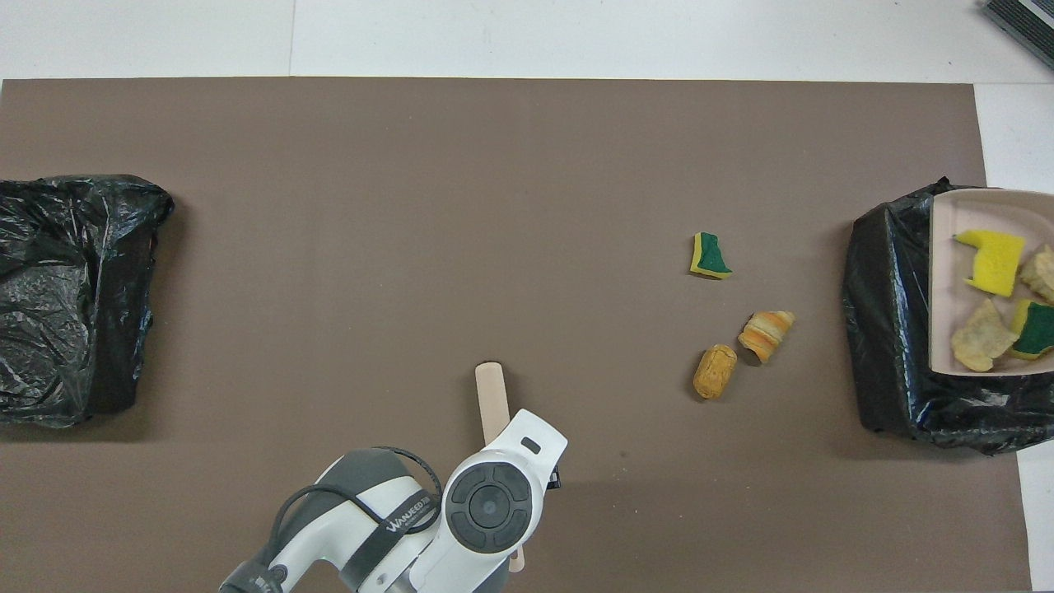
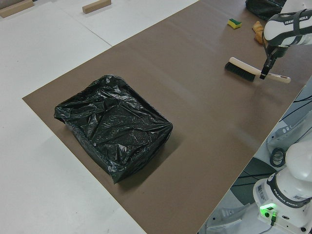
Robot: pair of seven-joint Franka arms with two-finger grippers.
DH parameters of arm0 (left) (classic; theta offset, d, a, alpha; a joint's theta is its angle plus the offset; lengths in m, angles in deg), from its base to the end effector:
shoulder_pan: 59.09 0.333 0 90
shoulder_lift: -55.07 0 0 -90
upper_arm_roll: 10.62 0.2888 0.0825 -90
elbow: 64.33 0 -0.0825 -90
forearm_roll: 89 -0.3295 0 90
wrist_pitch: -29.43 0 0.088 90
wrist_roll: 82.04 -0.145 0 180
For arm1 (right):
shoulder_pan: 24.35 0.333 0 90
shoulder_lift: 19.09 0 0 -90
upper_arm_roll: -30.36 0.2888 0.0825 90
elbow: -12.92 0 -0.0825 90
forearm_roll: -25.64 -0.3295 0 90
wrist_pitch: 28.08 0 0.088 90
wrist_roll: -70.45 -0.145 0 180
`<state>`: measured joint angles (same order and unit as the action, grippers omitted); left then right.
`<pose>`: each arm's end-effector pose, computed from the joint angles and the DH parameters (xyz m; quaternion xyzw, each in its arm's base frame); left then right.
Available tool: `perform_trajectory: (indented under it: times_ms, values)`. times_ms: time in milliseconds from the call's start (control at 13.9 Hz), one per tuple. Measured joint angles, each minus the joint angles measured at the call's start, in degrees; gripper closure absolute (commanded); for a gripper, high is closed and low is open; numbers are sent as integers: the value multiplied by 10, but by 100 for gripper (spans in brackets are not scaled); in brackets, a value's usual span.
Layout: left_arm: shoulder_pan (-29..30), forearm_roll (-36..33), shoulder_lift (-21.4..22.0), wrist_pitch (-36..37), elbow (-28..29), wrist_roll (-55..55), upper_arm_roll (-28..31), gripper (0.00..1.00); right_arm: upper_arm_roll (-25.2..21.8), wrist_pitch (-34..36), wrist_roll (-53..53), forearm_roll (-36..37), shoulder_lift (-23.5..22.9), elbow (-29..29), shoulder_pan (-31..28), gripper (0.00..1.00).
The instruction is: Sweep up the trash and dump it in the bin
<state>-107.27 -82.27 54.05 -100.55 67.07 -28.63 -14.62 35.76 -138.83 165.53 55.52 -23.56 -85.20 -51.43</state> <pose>0.2822 -0.3740 0.3106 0.9975 0.0494 -0.0485 0.0101 0.4960 -0.2547 0.5055 0.7295 0.6354 -0.1711 0.1865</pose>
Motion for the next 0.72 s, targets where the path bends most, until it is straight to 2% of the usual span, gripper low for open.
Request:
perform_trajectory:
  times_ms: [288, 504, 720]
  values:
    - [32, 0, 1, -2, -30, -1, 13, 0, 1, -16, -33, 86, 24, -41, -3, 100]
    - [88, -13, 3, 0, -51, -3, 16, 0, 3, -15, -114, 142, 50, -80, -2, 100]
    - [153, -32, 9, 23, -71, -31, 19, 0, 4, -12, -159, 168, 70, -106, -1, 100]
